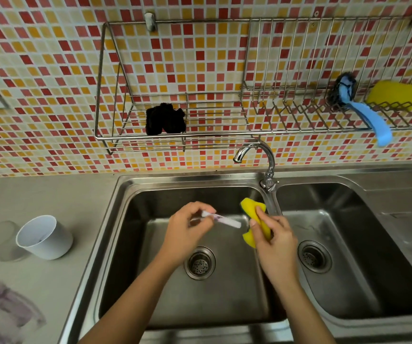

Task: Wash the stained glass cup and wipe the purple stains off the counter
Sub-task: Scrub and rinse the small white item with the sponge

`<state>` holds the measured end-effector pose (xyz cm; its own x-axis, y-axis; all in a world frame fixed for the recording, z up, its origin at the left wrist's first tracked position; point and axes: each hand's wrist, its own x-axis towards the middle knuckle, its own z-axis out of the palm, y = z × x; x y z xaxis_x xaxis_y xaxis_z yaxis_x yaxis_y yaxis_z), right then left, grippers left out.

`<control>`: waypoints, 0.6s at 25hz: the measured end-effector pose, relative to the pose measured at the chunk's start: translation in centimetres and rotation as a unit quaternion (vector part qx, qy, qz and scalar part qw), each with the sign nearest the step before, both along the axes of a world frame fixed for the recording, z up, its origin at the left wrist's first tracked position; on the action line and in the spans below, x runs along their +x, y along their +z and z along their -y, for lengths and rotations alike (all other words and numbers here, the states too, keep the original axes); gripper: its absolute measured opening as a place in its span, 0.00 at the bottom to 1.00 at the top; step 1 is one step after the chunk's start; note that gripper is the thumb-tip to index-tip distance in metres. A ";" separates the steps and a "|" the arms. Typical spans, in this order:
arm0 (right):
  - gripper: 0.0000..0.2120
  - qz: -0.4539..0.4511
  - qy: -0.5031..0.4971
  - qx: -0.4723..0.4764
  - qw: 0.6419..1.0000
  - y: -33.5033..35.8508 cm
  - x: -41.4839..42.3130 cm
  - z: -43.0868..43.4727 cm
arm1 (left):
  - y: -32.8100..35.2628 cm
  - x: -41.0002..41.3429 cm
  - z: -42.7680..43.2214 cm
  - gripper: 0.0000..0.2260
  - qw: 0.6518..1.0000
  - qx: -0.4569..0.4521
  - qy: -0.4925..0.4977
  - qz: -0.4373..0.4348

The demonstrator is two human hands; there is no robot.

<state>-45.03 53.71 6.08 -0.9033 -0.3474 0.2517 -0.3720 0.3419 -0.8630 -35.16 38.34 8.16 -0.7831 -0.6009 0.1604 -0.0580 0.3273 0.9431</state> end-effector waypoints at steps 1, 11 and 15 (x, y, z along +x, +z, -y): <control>0.15 0.000 0.011 0.002 1.000 0.0 0.5 -0.2 | 0.1 -0.1 0.3 0.08 0.994 0.112 0.000 -0.017; 0.17 0.004 0.022 -0.040 0.999 0.0 1.8 -0.5 | 1.1 -1.1 0.2 0.04 0.922 0.385 0.043 0.017; 0.17 0.012 0.023 -0.052 0.998 -0.3 1.9 -0.5 | 0.8 -1.3 0.0 0.07 0.871 0.487 0.064 -0.016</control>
<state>-43.17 54.21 5.78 -0.8934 -0.3611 0.2675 -0.3644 0.2340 -0.9013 -36.47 38.35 8.96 -0.7046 -0.5461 -0.4531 -0.0034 -0.6359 0.7718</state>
